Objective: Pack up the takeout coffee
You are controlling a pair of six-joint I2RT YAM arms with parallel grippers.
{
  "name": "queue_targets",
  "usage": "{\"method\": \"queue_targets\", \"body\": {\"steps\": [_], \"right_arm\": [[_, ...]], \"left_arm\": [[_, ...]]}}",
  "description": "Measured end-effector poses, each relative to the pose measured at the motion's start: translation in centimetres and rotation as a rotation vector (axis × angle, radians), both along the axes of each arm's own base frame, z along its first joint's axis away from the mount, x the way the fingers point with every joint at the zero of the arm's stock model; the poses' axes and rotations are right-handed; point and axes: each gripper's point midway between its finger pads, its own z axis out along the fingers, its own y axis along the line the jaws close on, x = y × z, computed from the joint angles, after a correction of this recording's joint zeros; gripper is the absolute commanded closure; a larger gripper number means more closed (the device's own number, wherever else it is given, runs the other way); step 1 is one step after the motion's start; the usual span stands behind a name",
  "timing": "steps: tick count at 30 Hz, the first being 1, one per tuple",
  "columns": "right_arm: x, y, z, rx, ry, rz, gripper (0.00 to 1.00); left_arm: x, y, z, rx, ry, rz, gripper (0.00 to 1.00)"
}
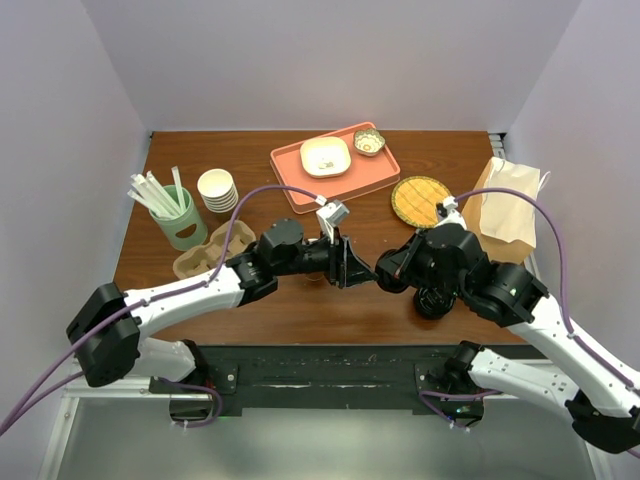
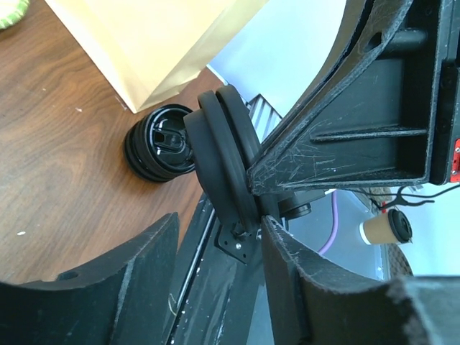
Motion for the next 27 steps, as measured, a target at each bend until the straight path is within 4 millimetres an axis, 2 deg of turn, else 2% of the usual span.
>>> {"method": "queue_targets", "body": {"steps": [2, 4, 5, 10, 19, 27], "right_arm": [[-0.1, -0.1, -0.2, -0.002, 0.003, -0.003, 1.0], [-0.2, -0.3, -0.6, -0.003, 0.008, -0.006, 1.0], [-0.2, -0.3, -0.8, -0.004, 0.011, -0.007, 1.0], [-0.4, -0.6, -1.4, -0.004, 0.022, -0.016, 1.0], [-0.5, -1.0, -1.4, -0.004, 0.027, -0.031, 1.0], [-1.4, -1.4, -1.1, 0.011, 0.036, -0.026, 1.0]], "left_arm": [[-0.2, -0.2, -0.1, -0.003, 0.009, -0.011, 0.63], [-0.5, -0.4, -0.3, -0.005, 0.022, -0.022, 0.68], [-0.6, -0.5, -0.3, -0.005, 0.026, -0.028, 0.76], [-1.0, -0.9, -0.5, -0.008, 0.041, -0.046, 1.0], [-0.7, -1.0, -0.9, 0.0, 0.048, -0.029, 1.0], [-0.2, -0.8, -2.6, 0.041, 0.069, 0.003, 1.0]]}}
